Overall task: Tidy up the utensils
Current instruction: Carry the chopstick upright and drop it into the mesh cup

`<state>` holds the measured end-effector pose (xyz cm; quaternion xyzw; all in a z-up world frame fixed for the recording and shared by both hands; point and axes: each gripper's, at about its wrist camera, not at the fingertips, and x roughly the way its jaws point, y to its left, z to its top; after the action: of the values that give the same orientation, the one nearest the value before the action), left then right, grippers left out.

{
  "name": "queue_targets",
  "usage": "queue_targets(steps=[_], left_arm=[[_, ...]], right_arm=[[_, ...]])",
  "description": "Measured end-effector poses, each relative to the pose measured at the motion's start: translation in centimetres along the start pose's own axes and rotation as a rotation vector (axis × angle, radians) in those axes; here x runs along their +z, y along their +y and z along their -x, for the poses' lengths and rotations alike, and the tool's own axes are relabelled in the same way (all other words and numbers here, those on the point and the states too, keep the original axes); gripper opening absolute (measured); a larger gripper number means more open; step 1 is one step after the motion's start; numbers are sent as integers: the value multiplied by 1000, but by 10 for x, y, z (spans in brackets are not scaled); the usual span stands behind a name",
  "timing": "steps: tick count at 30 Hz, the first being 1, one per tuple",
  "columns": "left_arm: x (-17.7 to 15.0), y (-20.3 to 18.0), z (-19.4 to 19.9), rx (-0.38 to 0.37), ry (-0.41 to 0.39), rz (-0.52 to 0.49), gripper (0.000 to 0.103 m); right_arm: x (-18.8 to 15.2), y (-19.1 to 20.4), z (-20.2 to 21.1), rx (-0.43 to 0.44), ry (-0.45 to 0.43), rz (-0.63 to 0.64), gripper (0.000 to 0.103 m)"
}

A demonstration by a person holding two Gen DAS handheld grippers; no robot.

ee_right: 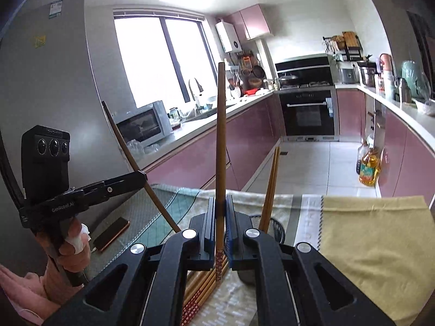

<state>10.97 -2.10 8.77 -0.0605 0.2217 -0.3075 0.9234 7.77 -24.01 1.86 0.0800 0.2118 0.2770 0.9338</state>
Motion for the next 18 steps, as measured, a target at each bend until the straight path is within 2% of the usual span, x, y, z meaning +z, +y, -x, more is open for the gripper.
queue_targets(steps=[5,9,13,18], left_arm=[[18,-6,-8,10,-23,-15,8],[24,-12,-23,36,-10,-43,8],[16,-12,-48,45,72,-60,8],[-7,-9,-85,56,210,-83,8]], right_arm=[[16,-7,-2,-19,-34,14,6],[22,-18,-14,-37,-22,5,6],[17,-27,-31,-51,35,-9,6],[4,-37,-59,-49,158,-35,6]])
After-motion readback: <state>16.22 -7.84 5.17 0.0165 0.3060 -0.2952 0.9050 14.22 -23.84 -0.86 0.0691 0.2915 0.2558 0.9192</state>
